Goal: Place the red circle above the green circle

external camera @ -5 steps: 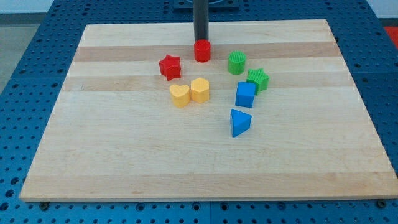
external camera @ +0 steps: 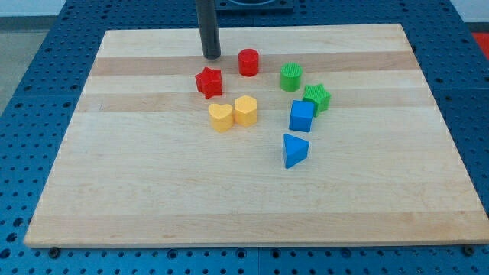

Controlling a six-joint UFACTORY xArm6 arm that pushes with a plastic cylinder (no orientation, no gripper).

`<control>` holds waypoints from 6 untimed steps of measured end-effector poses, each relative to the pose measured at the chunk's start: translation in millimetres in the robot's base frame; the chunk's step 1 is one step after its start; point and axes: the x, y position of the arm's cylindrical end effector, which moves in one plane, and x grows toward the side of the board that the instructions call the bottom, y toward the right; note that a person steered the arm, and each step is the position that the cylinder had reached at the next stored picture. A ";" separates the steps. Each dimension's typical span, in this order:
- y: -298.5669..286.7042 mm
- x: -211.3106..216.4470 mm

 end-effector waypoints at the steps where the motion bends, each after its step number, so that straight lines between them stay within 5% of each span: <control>1: 10.4 22.4; 6: 87.4 19.7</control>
